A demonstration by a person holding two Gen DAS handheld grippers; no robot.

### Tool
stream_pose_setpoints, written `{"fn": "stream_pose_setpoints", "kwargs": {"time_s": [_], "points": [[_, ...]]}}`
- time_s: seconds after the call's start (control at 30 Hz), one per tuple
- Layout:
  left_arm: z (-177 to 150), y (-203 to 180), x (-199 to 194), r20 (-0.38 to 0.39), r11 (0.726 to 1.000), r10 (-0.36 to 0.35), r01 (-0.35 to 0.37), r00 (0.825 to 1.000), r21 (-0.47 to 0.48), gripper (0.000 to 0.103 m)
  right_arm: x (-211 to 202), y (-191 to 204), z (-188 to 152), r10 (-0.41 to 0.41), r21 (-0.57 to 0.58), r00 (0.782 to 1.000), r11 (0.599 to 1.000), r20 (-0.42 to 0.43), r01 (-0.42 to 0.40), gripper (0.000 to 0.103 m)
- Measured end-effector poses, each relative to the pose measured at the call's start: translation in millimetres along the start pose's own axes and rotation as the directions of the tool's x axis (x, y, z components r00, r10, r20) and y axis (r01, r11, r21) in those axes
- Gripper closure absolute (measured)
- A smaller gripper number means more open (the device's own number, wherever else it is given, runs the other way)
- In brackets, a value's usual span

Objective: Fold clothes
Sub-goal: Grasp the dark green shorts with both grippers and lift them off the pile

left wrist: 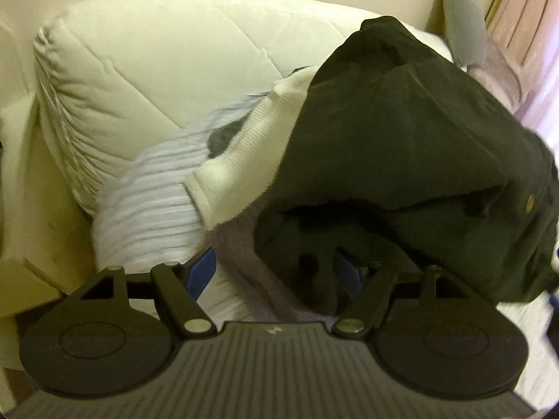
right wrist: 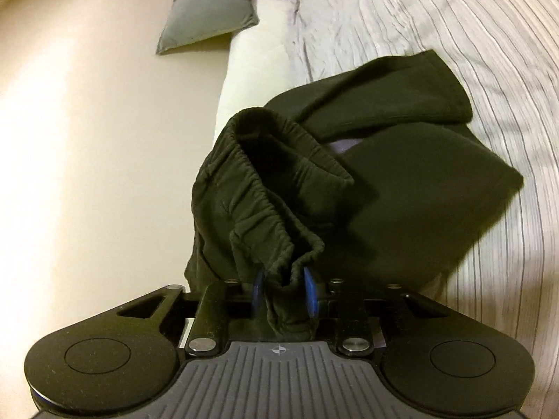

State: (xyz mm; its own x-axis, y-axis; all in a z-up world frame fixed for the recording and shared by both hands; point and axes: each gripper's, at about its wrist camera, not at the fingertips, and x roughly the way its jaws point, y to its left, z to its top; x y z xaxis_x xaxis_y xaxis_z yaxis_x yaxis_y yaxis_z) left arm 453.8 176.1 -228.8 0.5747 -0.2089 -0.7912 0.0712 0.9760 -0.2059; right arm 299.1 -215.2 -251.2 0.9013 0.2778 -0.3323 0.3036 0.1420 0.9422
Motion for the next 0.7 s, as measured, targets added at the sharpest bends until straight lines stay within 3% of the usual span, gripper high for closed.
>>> {"fn": "stream_pose_setpoints", "kwargs": {"time_s": [0.03,0.1,0.13,0.17,0.27,0.33,0.57,0.7], "points": [[0,0,5,-0.007,1.0,-0.014,0.013,1.0,-0.023,0.033,5,-5,0,-0.008,0.014,1.0,1.0,-0.007,0.009,0.049],[-1,-1,11,-0.006,0.998,-0.042,0.041,0.999,-0.054,0.039,21,-15,0,-0.059,0.029,0.998,0.998,-0.018,0.06,0.049],[-2,-2,13,-0.007,0.997,-0.055,0.054,0.998,-0.061,0.045,29,-21,0,-0.065,0.05,0.997,0.997,-0.032,0.066,0.05],[-2,-3,16,-0.008,0.996,-0.066,0.065,0.998,-0.067,0.061,35,-26,0,-0.047,0.084,0.998,0.995,-0.046,0.05,0.051],[-1,-2,11,0.011,0.996,-0.042,0.042,0.999,-0.075,0.085,37,-16,1,-0.054,0.064,0.998,0.996,-0.038,0.056,0.079],[1,6,1,0.03,0.993,-0.064,0.066,0.998,-0.098,0.086,28,-5,3,-0.05,0.019,0.998,0.999,-0.036,0.05,0.087],[15,-5,-53,0.162,0.995,-0.094,0.1,0.982,-0.03,0.091,-23,74,8,0.106,-0.24,0.994,0.966,0.037,-0.094,0.091],[27,-43,-103,0.275,0.98,-0.193,0.174,0.942,0.094,0.092,-68,127,13,0.276,-0.344,0.954,0.912,0.117,-0.222,0.091]]}}
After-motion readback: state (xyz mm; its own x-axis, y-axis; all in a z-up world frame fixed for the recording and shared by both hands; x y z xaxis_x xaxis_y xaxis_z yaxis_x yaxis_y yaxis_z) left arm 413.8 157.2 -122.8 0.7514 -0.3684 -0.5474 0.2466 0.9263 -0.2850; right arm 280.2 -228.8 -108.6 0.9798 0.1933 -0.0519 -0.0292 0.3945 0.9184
